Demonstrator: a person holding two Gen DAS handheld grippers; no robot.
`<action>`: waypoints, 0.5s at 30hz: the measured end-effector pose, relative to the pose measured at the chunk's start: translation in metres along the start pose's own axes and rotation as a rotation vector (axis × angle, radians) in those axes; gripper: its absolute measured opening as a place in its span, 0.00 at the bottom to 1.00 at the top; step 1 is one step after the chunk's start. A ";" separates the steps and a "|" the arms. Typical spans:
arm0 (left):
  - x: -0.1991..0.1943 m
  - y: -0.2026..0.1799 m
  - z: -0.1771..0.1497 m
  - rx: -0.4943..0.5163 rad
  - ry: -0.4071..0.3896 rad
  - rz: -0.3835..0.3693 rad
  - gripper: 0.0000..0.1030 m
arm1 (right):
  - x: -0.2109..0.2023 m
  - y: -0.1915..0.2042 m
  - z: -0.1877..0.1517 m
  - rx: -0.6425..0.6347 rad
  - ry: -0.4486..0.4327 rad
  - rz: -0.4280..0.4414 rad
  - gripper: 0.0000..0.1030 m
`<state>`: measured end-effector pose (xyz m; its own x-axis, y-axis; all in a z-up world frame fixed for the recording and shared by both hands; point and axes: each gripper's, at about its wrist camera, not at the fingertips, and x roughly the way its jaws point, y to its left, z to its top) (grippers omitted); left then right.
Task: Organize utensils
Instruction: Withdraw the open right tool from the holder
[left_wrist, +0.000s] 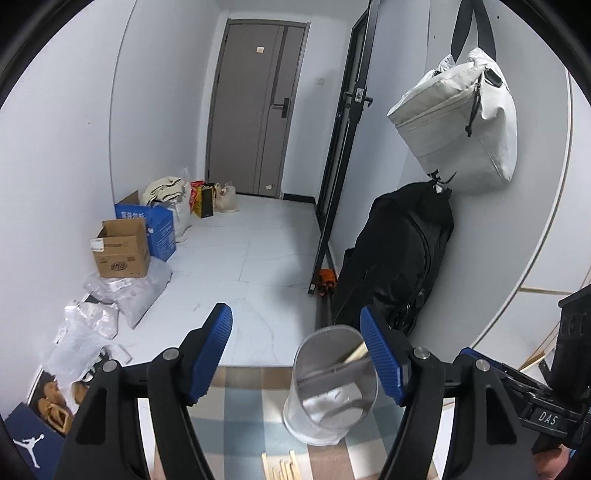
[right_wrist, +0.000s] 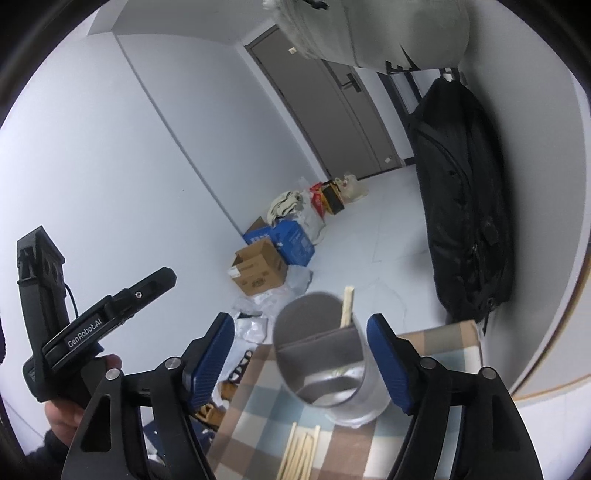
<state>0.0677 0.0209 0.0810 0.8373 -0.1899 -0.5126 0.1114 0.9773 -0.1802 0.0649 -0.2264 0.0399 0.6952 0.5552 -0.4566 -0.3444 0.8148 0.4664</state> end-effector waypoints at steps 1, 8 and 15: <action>-0.003 -0.001 -0.002 -0.001 0.003 0.004 0.66 | -0.004 0.003 -0.003 -0.003 -0.003 0.001 0.77; -0.017 0.001 -0.016 -0.007 0.059 0.008 0.69 | -0.023 0.020 -0.019 -0.018 -0.011 0.005 0.84; -0.026 0.006 -0.031 -0.028 0.070 0.005 0.77 | -0.033 0.033 -0.036 -0.043 -0.011 -0.003 0.92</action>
<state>0.0297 0.0286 0.0676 0.7983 -0.1919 -0.5709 0.0915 0.9755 -0.1999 0.0073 -0.2117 0.0432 0.7028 0.5513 -0.4497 -0.3689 0.8228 0.4323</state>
